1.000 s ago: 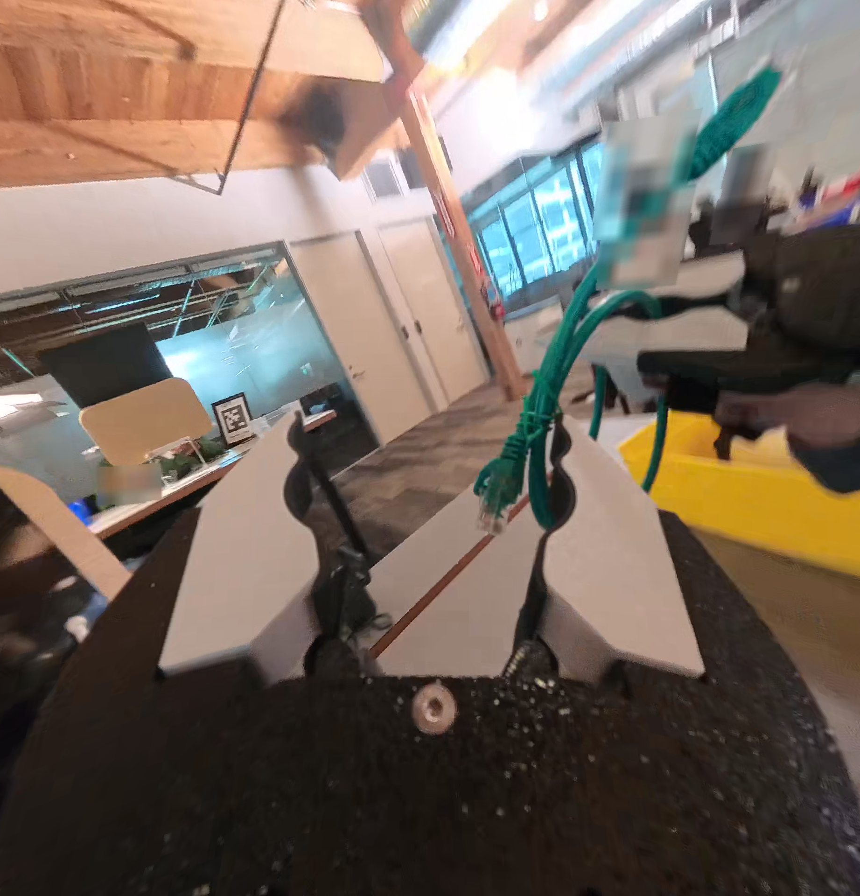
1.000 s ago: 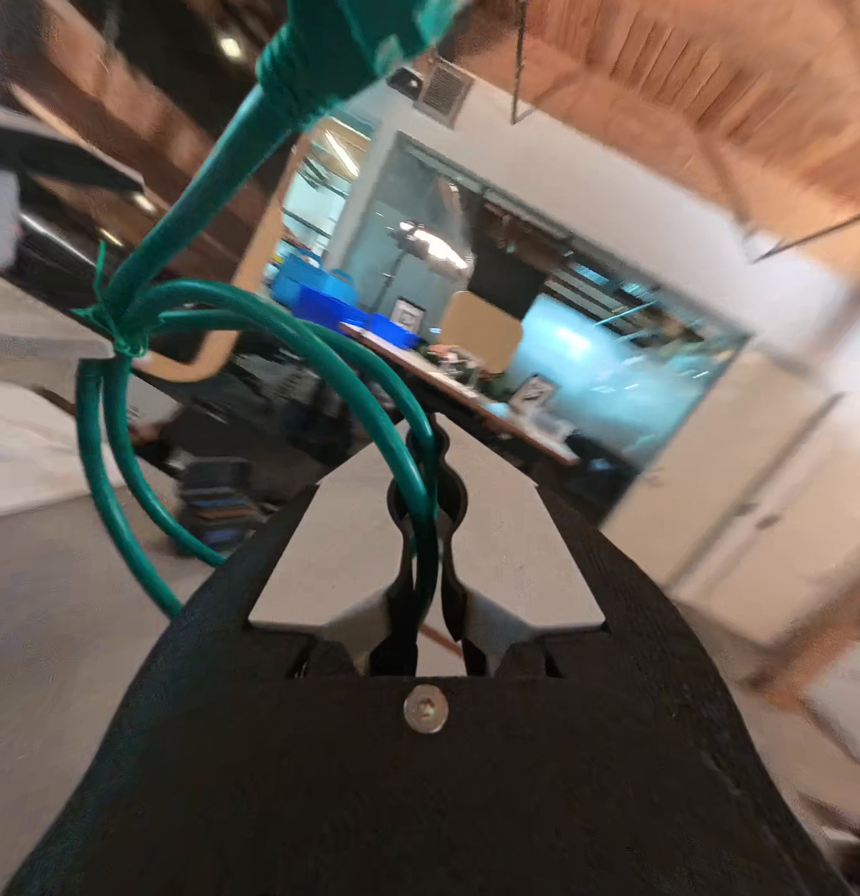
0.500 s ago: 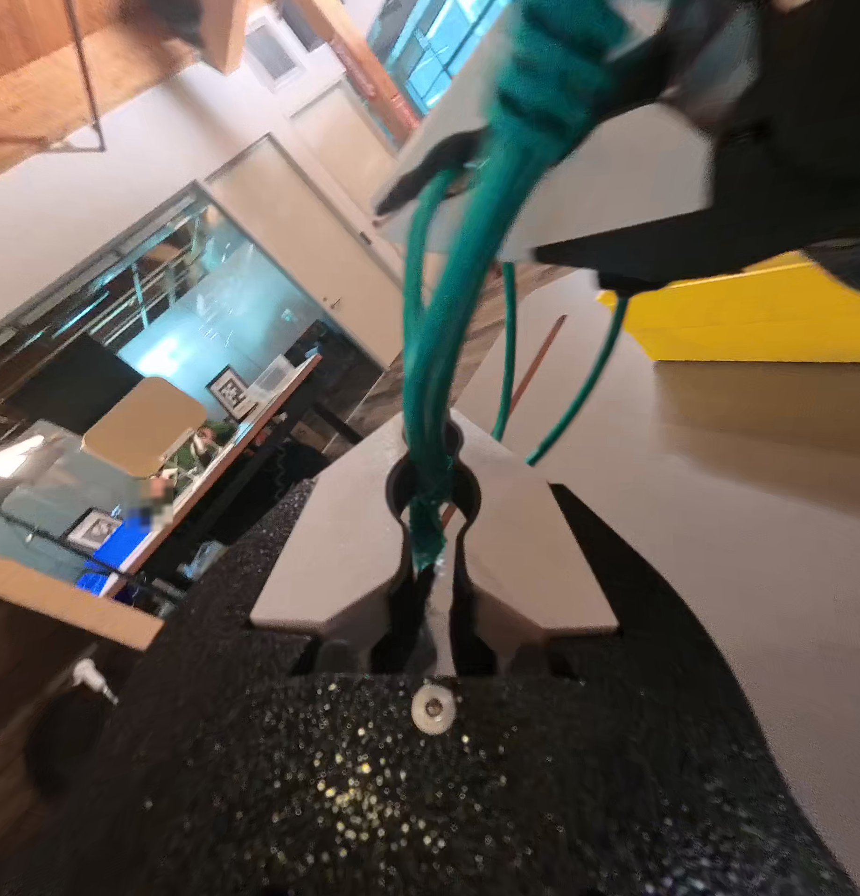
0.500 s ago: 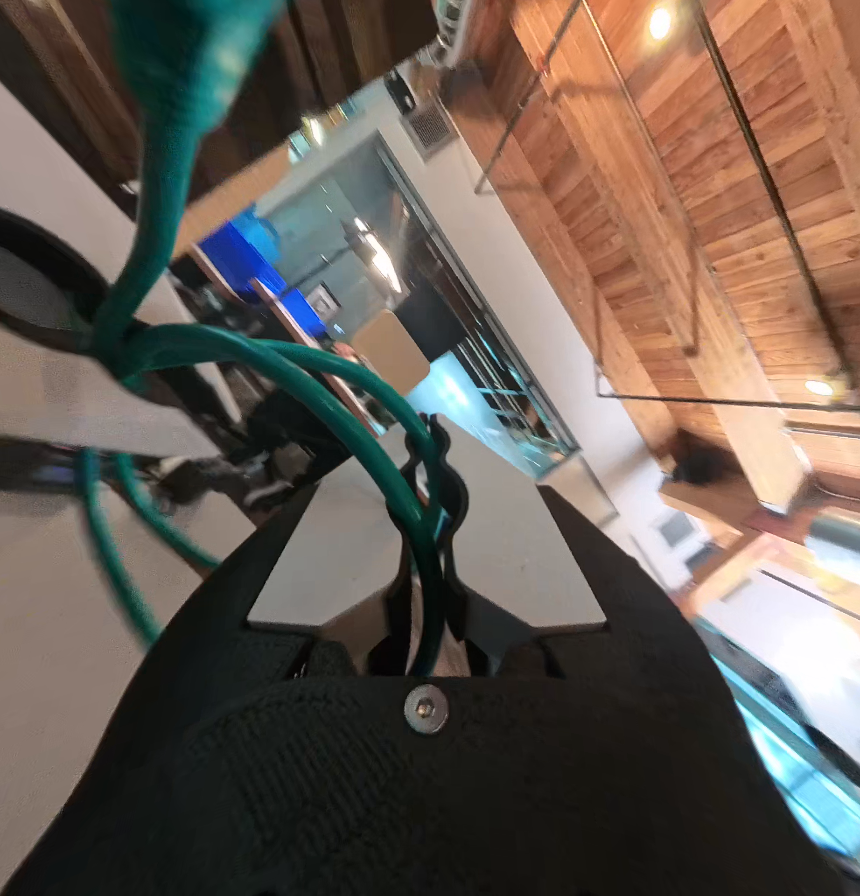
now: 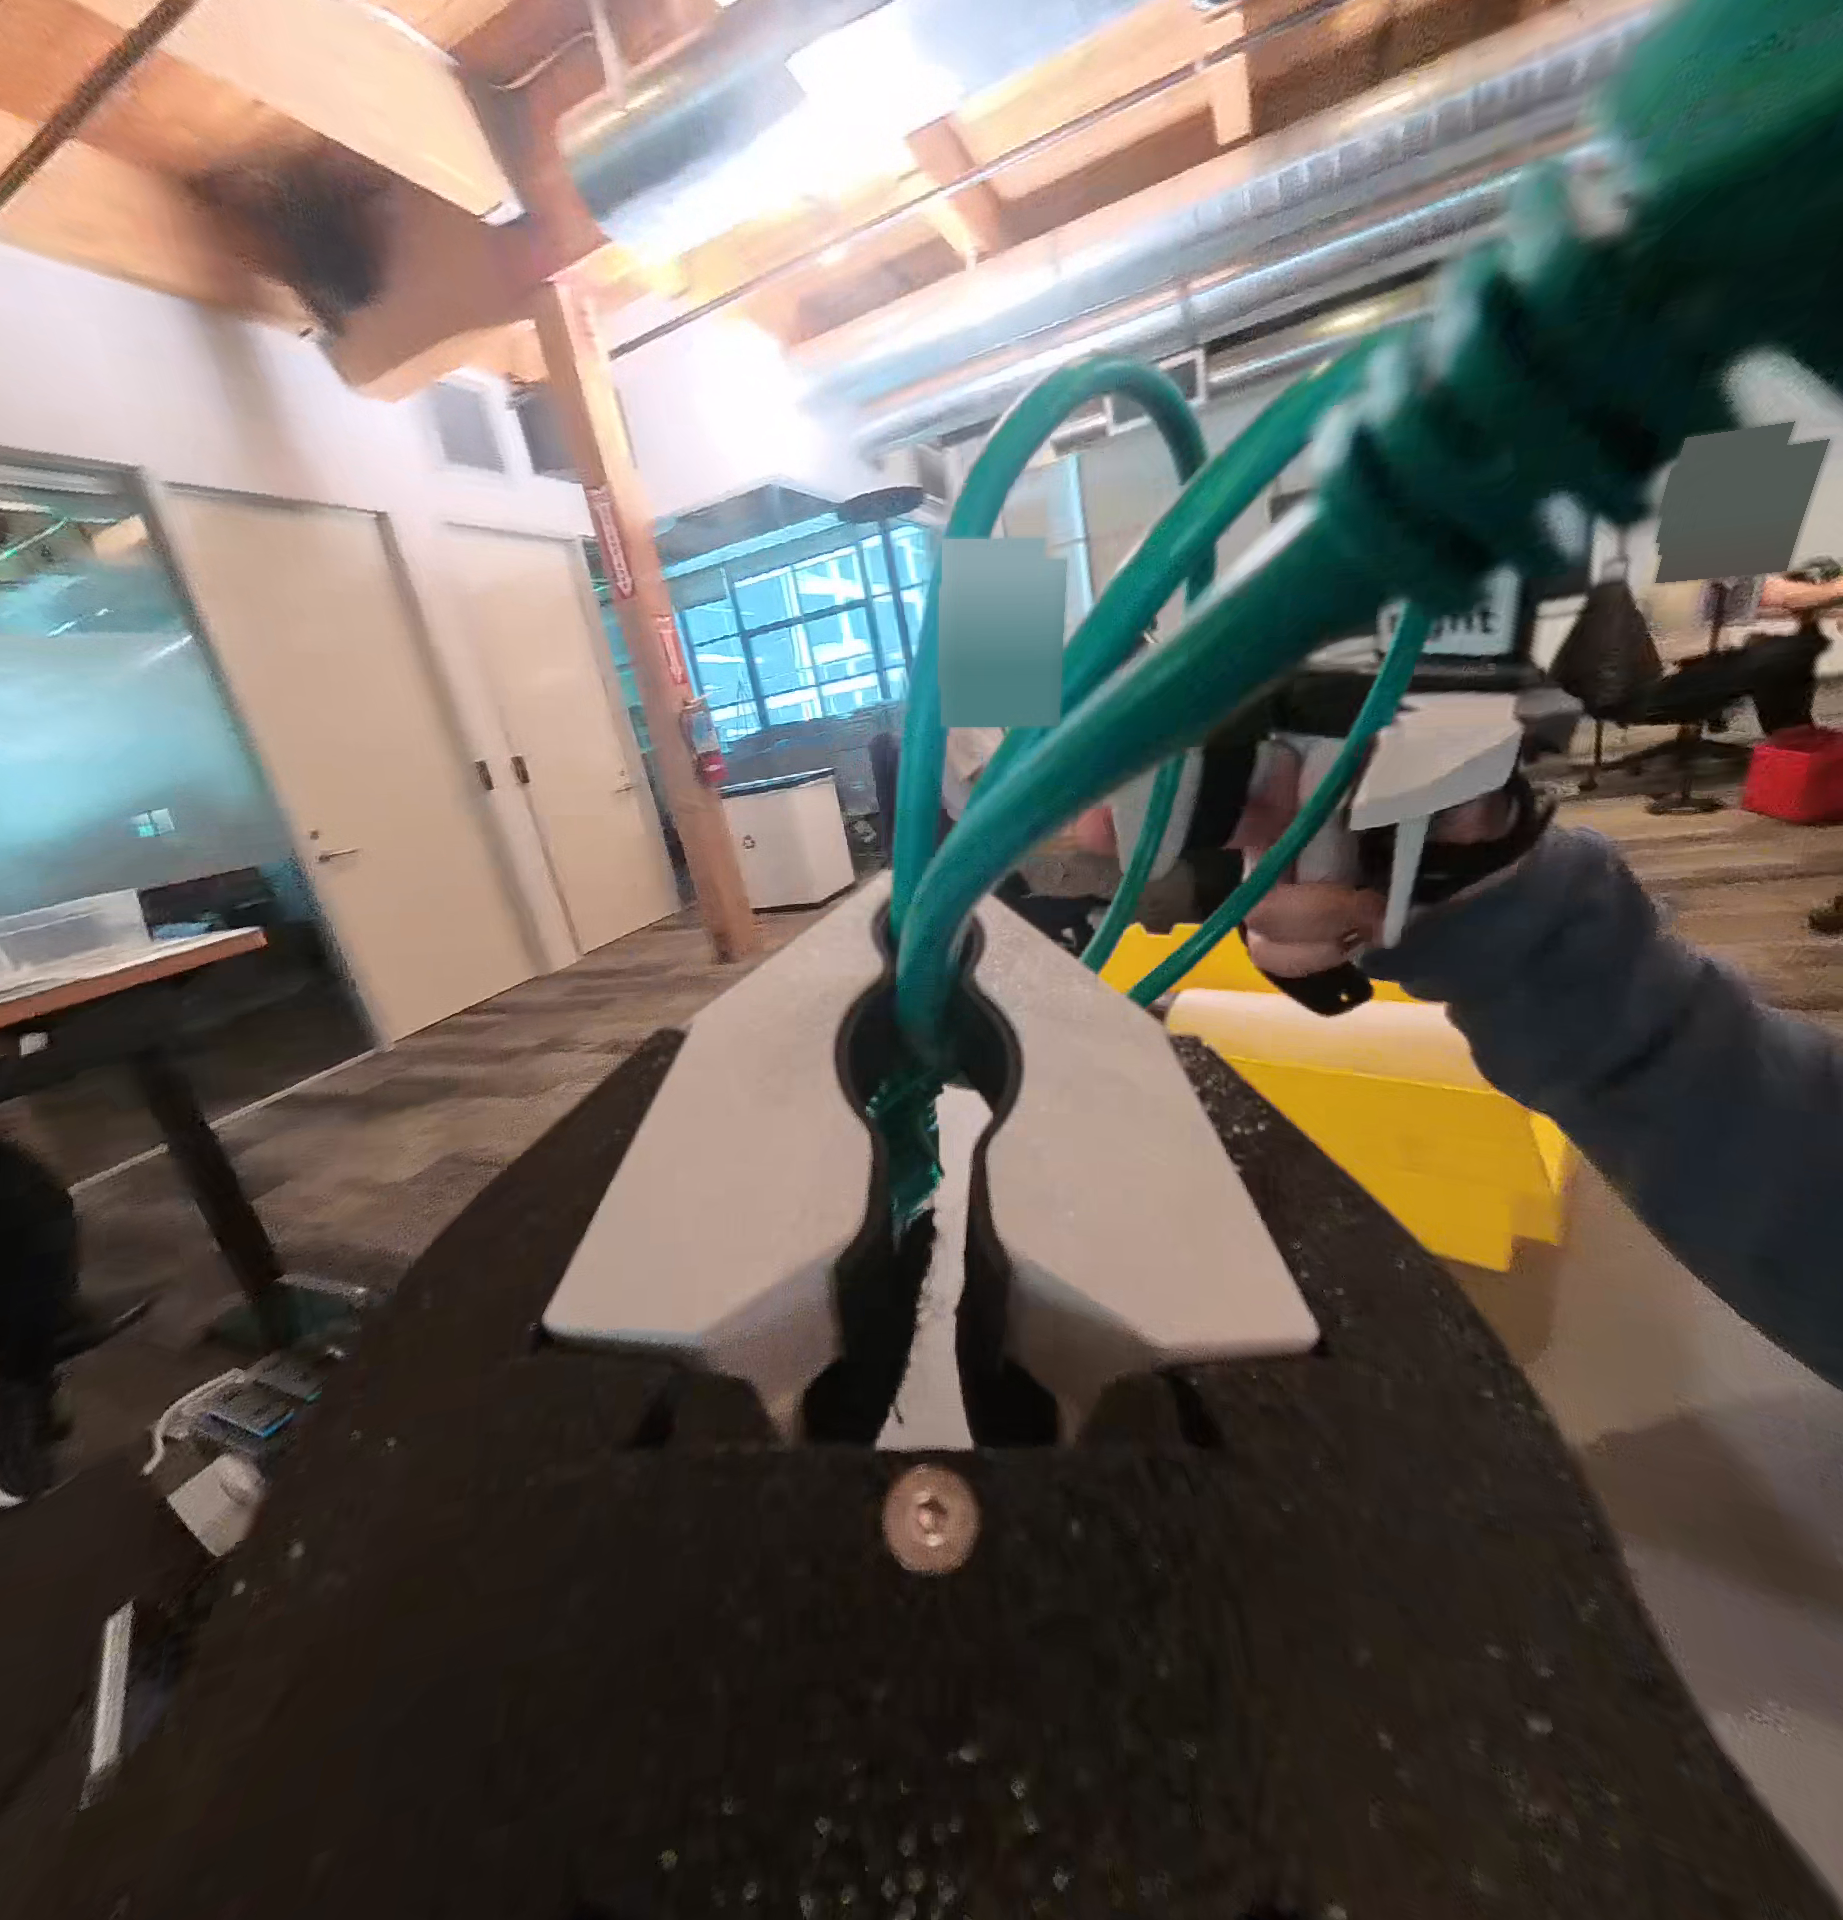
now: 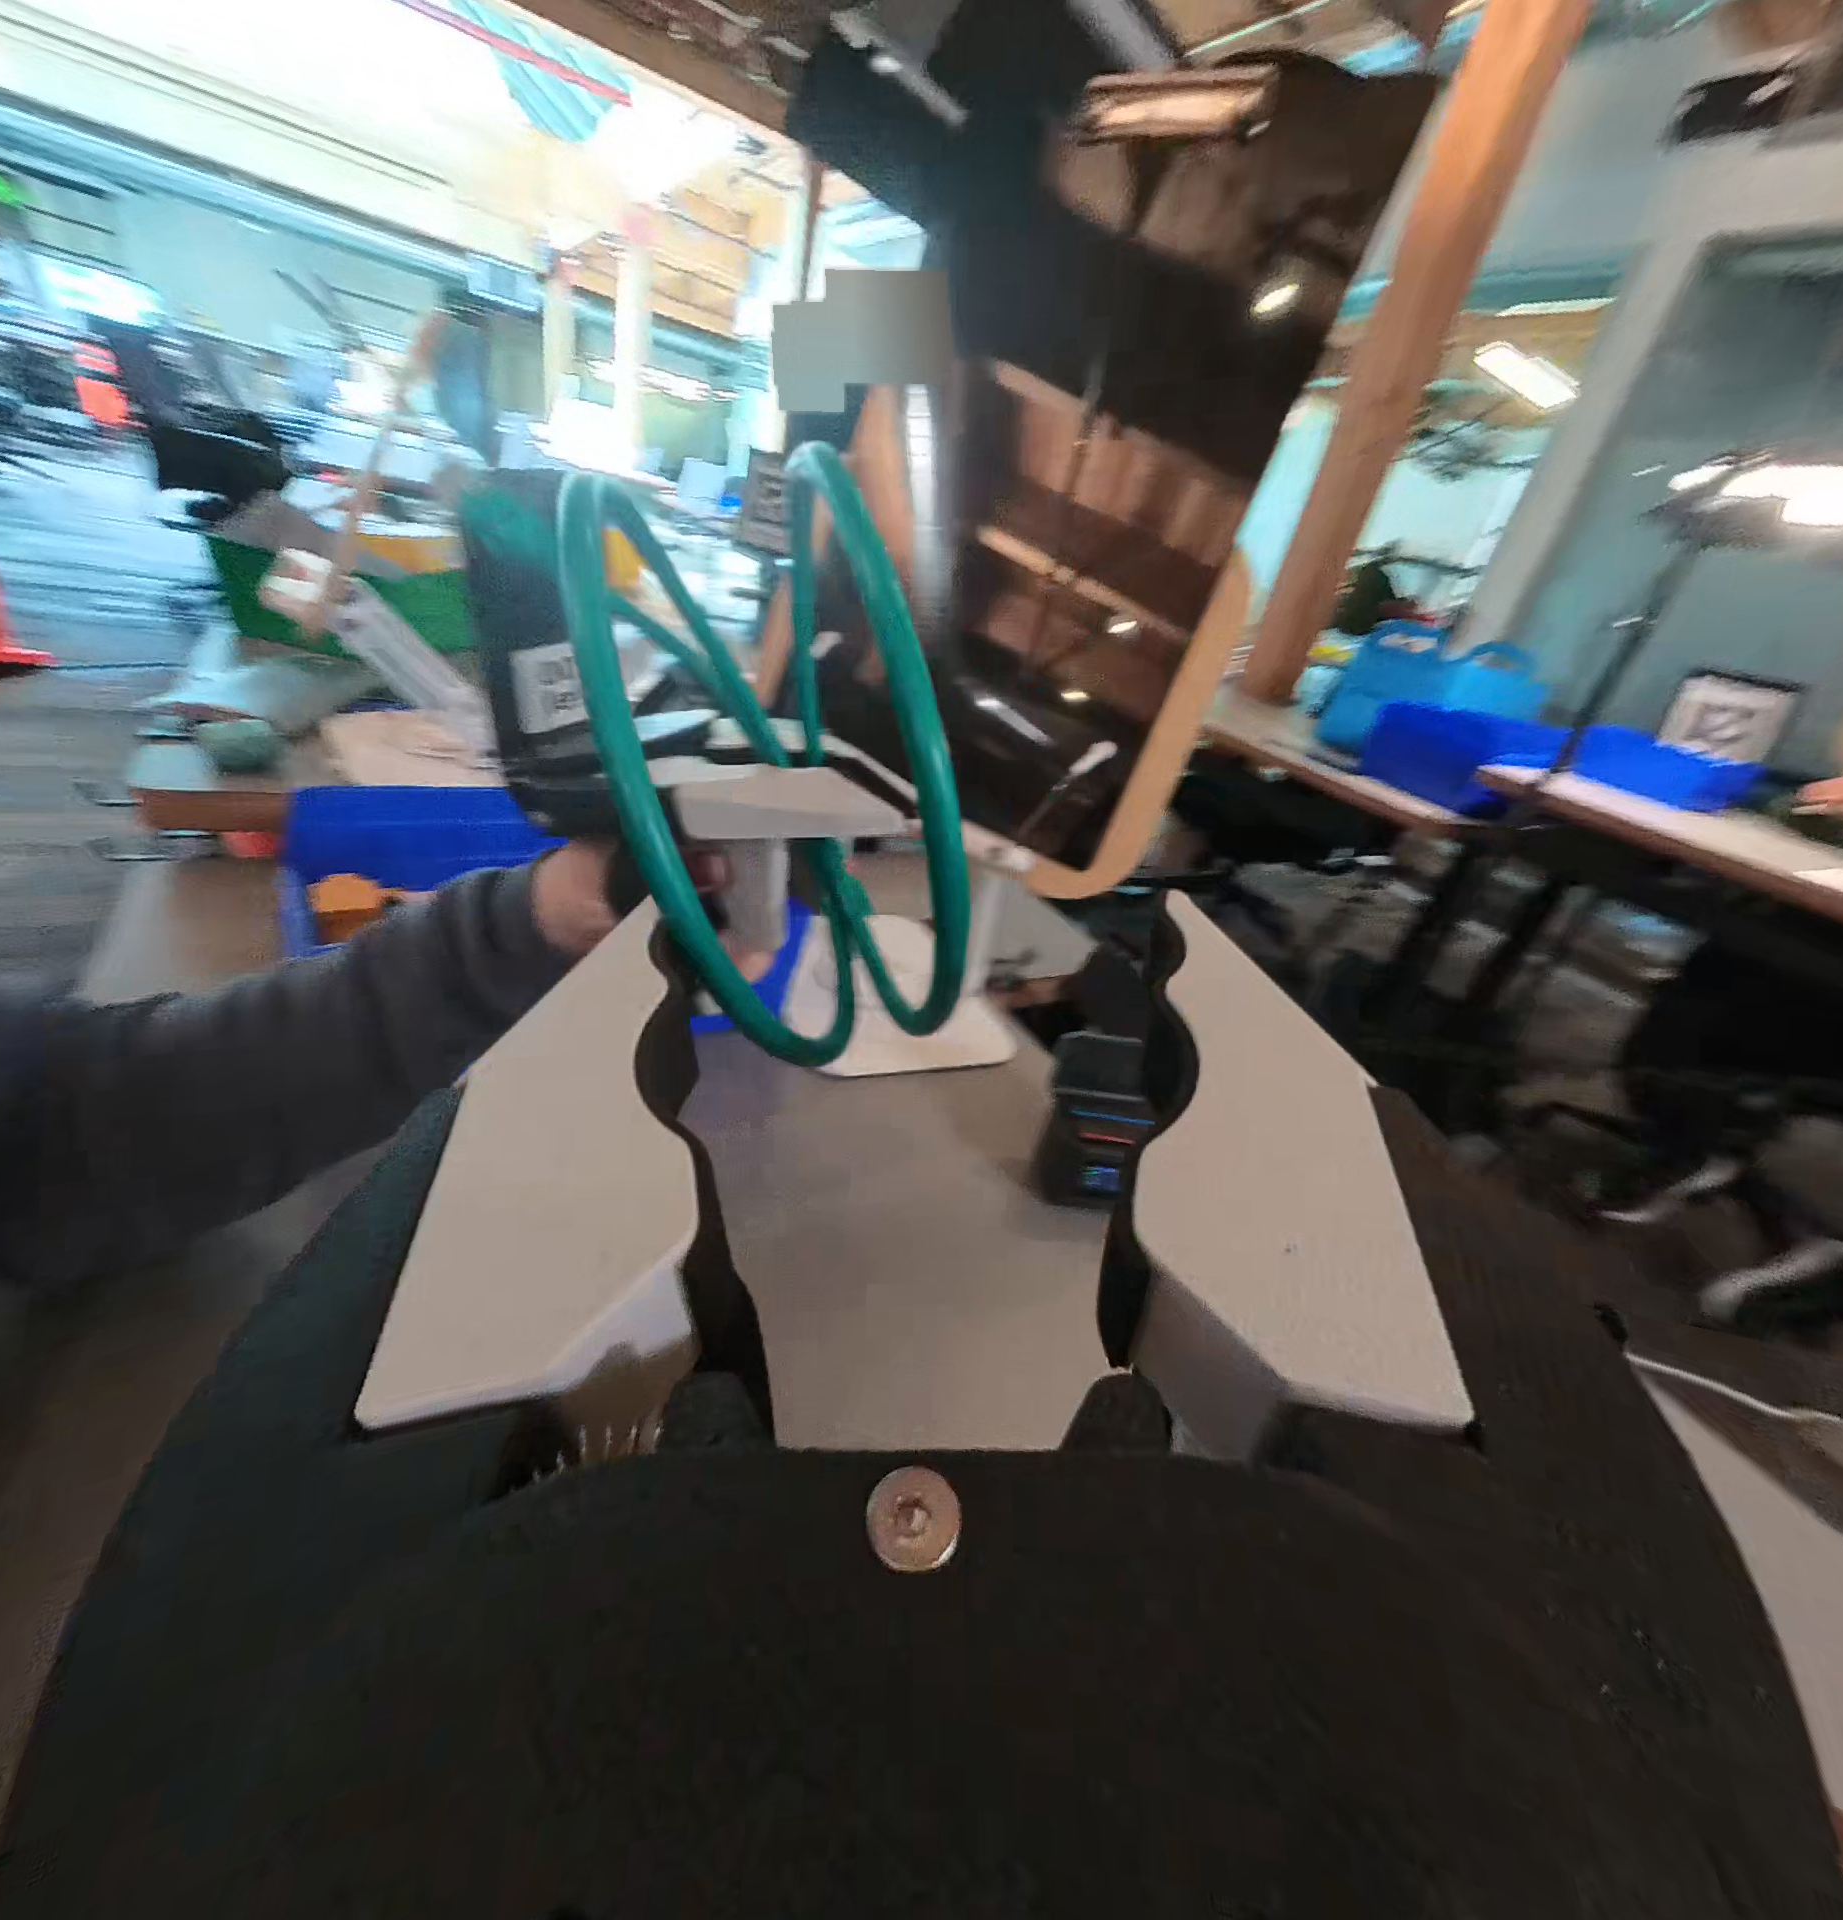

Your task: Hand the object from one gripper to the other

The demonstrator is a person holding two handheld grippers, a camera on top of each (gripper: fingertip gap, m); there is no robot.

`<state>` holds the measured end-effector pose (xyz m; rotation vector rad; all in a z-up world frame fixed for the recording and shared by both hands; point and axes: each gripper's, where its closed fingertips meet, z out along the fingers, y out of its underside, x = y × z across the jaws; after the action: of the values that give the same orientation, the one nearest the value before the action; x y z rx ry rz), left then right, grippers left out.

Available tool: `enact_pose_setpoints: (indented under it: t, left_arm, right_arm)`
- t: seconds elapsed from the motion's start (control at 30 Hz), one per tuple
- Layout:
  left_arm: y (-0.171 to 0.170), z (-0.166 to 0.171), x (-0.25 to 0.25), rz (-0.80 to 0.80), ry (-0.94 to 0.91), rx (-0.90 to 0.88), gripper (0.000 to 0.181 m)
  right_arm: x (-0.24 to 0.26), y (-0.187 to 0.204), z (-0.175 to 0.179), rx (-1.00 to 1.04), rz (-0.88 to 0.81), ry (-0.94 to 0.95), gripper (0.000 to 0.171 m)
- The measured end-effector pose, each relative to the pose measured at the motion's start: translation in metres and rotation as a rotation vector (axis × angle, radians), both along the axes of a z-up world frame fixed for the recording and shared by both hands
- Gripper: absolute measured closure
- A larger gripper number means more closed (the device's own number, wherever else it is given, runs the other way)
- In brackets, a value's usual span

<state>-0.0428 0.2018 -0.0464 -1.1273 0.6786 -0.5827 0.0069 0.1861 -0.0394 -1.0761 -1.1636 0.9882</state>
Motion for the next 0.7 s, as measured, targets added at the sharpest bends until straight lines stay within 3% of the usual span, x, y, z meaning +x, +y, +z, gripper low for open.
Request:
enact_pose_setpoints:
  t: [0.1,0.2,0.27,0.4,0.47,0.6,0.7]
  left_arm:
    - [-0.004,-0.005,0.006,-0.019,0.058,0.022,0.180]
    - [-0.004,-0.007,0.008,-0.038,0.053,-0.013,0.180]
    - [0.002,-0.007,0.005,-0.032,-0.002,-0.087,0.173]
    - [0.020,-0.020,0.000,-0.060,-0.083,-0.355,0.083]
    - [0.028,-0.035,-0.002,-0.068,-0.097,-0.497,0.054]
    - [0.031,-0.047,-0.002,-0.129,-0.149,-0.622,0.045]
    - [0.027,-0.063,0.005,-0.174,-0.127,-0.751,0.055]
  right_arm:
    - [-0.004,-0.014,-0.002,-0.029,0.100,-0.004,0.107]
    - [-0.004,-0.014,0.002,0.058,0.056,0.011,0.167]
    - [-0.004,-0.006,0.003,0.101,-0.027,0.001,0.171]
    - [0.000,0.019,0.012,0.175,-0.259,0.011,0.171]
    - [0.006,0.031,0.018,0.235,-0.394,0.024,0.171]
    - [0.017,0.040,0.033,0.382,-0.586,0.062,0.171]
    - [0.027,0.044,0.043,0.525,-0.757,0.071,0.171]
